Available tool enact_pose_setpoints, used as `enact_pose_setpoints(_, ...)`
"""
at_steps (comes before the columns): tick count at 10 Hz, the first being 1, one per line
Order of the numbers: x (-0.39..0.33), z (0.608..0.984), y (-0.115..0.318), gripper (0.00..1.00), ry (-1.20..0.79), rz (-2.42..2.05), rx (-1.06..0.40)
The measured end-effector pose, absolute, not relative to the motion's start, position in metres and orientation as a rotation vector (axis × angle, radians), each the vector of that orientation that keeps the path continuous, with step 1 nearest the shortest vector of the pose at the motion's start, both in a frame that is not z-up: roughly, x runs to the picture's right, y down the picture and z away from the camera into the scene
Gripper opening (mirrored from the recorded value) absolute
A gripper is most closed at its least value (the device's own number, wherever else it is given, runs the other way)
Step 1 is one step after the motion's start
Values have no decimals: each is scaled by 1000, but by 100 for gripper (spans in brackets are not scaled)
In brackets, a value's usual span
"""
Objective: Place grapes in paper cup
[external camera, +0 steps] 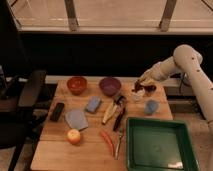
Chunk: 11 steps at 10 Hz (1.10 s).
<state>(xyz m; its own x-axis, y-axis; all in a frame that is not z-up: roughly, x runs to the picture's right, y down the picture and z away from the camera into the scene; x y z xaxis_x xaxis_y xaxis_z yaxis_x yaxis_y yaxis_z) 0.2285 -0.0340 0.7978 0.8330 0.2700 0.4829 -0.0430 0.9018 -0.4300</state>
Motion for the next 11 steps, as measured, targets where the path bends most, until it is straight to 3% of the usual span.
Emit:
enact_pose_setpoints(4, 236, 810, -27, 77, -552, 204, -446)
enact_pose_setpoints(11, 221, 803, -36, 80, -601, 179, -418)
